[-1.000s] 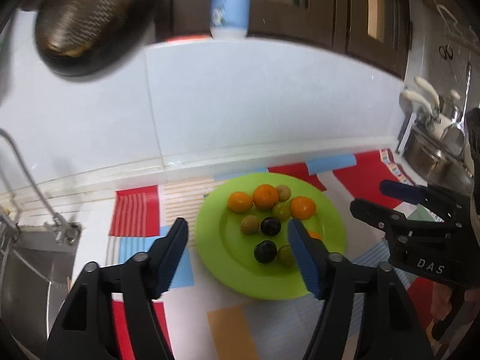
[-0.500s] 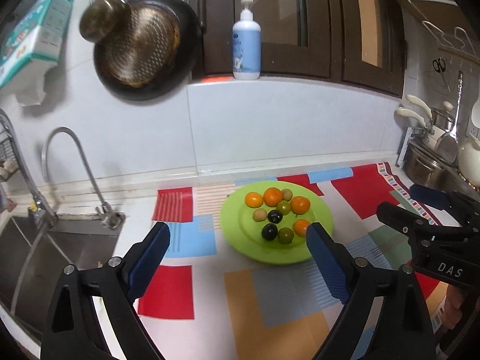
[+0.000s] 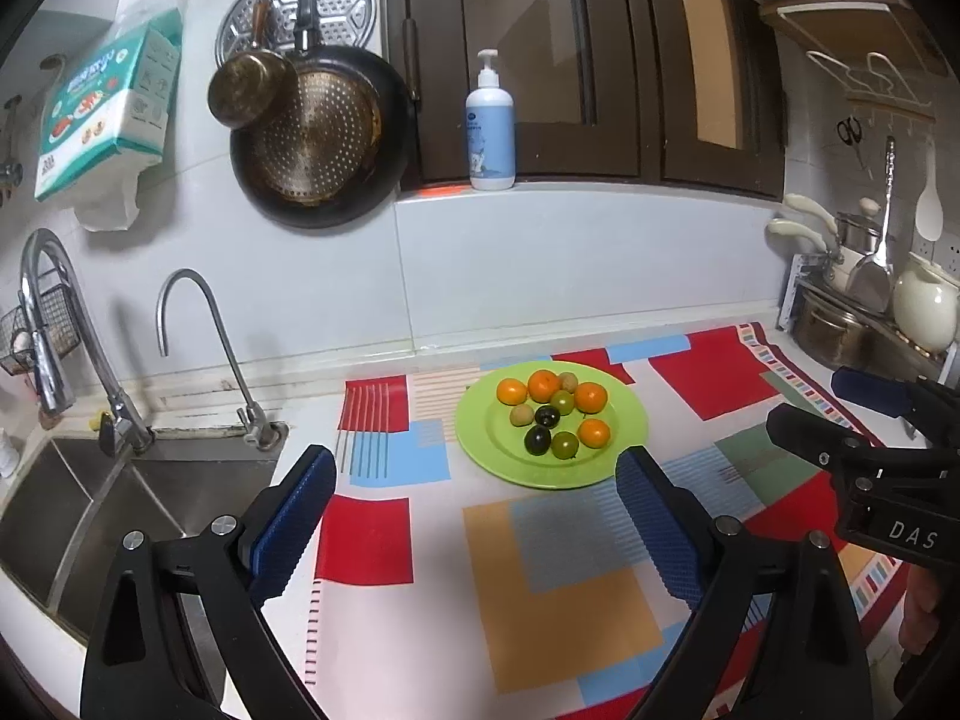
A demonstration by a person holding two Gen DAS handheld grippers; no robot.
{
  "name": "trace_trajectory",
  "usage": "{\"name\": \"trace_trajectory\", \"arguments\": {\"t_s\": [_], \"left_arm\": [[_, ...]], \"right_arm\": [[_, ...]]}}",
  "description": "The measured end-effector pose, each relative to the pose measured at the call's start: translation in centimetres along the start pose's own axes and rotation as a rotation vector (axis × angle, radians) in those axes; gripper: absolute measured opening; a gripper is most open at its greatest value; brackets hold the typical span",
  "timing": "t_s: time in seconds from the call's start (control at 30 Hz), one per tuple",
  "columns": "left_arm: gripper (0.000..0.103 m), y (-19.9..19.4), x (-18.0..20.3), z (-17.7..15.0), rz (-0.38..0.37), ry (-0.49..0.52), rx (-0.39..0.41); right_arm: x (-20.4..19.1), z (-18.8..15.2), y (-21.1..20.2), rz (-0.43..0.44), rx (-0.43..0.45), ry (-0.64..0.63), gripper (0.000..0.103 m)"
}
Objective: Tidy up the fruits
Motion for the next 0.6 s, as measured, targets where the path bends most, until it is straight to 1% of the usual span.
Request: {"name": "trace_trajectory", "arguments": {"t_s": [0.27, 0.4, 0.6], "left_arm": [[0.1, -3.1, -0.5, -0.7, 0.005, 0.006, 0.027], [0.102, -4.0, -0.7, -0.9, 0.003, 0.002, 0.027], [0.103, -5.1, -0.9, -1.2, 0.011, 0.001, 0.031]], "right_arm": [[-1.0, -1.1, -2.8, -0.01, 0.016, 0.006, 0.078], [-1.3, -1.7, -3.9, -0.01, 0.019, 0.012, 0.078], [-1.6, -2.3, -5.1, -0.016, 0.023, 0.011, 0.078]]}}
Point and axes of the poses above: each gripper's, at about its wrist camera, not at the fingertips, and y roughly the way its jaws point, x to its right, z to its top, the point moved 6 cm from there along y, roughly the way its jaws point, and after that the axes turned 13 degrees about z, right-handed, at the moved point
